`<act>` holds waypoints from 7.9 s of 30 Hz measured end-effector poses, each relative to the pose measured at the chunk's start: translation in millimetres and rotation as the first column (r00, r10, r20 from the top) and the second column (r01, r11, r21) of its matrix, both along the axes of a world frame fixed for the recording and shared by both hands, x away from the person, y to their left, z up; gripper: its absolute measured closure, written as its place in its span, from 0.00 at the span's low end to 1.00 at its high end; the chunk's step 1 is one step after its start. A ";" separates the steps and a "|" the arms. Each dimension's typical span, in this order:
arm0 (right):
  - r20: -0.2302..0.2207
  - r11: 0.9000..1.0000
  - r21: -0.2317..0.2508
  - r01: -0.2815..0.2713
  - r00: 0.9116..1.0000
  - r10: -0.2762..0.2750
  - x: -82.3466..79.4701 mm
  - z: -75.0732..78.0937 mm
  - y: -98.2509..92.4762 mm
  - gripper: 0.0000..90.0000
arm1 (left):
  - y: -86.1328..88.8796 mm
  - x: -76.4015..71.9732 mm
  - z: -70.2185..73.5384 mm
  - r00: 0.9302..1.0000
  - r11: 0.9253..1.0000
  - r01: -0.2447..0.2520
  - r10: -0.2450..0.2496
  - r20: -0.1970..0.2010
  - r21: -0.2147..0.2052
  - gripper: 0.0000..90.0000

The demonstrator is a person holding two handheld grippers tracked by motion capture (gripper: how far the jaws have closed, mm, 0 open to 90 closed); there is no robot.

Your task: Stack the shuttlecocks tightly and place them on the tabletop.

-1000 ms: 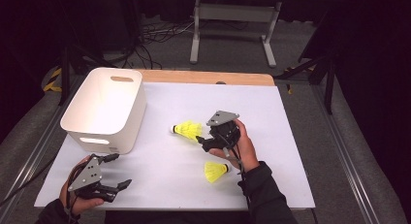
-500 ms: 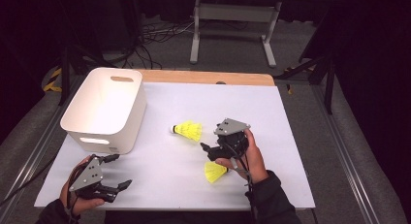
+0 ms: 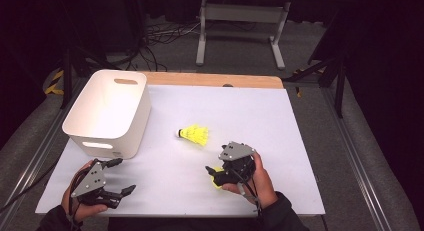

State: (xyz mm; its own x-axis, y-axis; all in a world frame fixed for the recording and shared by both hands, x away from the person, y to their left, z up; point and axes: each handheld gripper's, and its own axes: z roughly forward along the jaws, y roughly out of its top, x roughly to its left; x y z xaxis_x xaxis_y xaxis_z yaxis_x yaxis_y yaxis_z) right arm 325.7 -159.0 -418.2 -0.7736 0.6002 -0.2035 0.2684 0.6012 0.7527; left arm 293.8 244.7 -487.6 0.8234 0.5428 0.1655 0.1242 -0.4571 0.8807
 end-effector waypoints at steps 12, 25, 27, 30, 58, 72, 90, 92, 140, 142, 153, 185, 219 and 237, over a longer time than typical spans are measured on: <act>0.004 0.997 -0.075 -0.003 1.000 0.004 -14.1 -24.2 -2.3 0.38 | -0.8 0.5 0.3 1.000 1.000 0.007 -0.007 0.000 0.008 0.11; -0.002 0.995 -0.092 -0.022 1.000 0.022 -9.8 -27.9 -0.5 0.76 | 1.0 2.0 -0.7 1.000 1.000 0.018 -0.018 -0.009 0.001 0.11; 0.002 0.995 -0.096 -0.020 1.000 0.021 -9.6 -27.6 -0.3 0.83 | 0.7 2.2 -1.0 1.000 1.000 0.019 -0.019 -0.015 -0.003 0.11; 0.013 0.995 -0.100 -0.028 0.999 0.029 -10.2 -26.4 -0.4 0.95 | 0.4 2.5 -1.2 1.000 1.000 0.020 -0.020 -0.020 -0.004 0.11; 0.036 0.981 0.158 -0.115 0.993 0.111 20.7 -13.3 26.8 1.00 | 0.2 2.8 -0.7 0.999 1.000 0.028 -0.028 -0.021 -0.008 0.11; -0.024 0.984 0.158 -0.081 0.996 0.086 18.4 -22.4 -9.4 0.89 | -0.1 2.5 -0.4 0.999 0.999 0.034 -0.034 -0.021 -0.004 0.11; -0.097 0.997 0.075 -0.036 0.994 0.043 23.6 -43.0 -54.9 0.64 | -2.9 2.6 -2.0 0.999 0.999 0.044 -0.044 -0.031 0.006 0.11; -0.105 0.998 0.064 -0.021 0.994 0.028 24.7 -45.1 -60.2 0.62 | -3.0 2.7 -2.2 0.998 0.999 0.047 -0.046 -0.032 0.008 0.11; -0.013 0.989 0.123 0.085 0.996 -0.084 -31.3 -36.9 -99.2 0.27 | 0.8 -0.5 4.0 1.000 1.000 0.010 -0.010 0.010 0.024 0.11; -0.027 0.989 0.129 0.074 0.997 -0.071 -35.5 -38.8 -97.6 0.29 | 0.8 -0.6 4.0 1.000 1.000 0.010 -0.010 0.010 0.026 0.11; -0.070 0.997 0.069 0.027 0.997 -0.022 -40.4 -52.3 -79.4 0.42 | 2.2 -2.6 4.0 1.000 1.000 0.010 -0.010 0.014 0.019 0.10; -0.050 0.999 0.048 0.000 0.999 0.003 -33.9 -56.2 -70.2 0.99 | -0.5 -1.6 1.3 1.000 0.999 0.026 -0.026 0.002 0.022 0.10; 0.021 0.996 0.083 0.031 0.999 -0.032 8.3 -36.5 -78.0 1.00 | -0.5 -0.8 0.2 0.999 0.999 0.032 -0.032 0.008 0.024 0.10; 0.020 0.998 0.053 0.024 0.999 -0.025 38.5 -35.5 -68.5 1.00 | 1.5 -0.9 -1.5 1.000 0.999 0.028 -0.028 -0.004 0.022 0.10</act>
State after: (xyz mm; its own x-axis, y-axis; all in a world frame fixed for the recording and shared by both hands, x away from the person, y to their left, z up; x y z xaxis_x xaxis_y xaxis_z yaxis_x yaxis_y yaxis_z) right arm 364.3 -227.6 -453.8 -0.7542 0.6294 -0.1873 0.2664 0.5540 0.7887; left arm 292.9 246.2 -489.2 0.8390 0.5153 0.1744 0.1139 -0.4799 0.8699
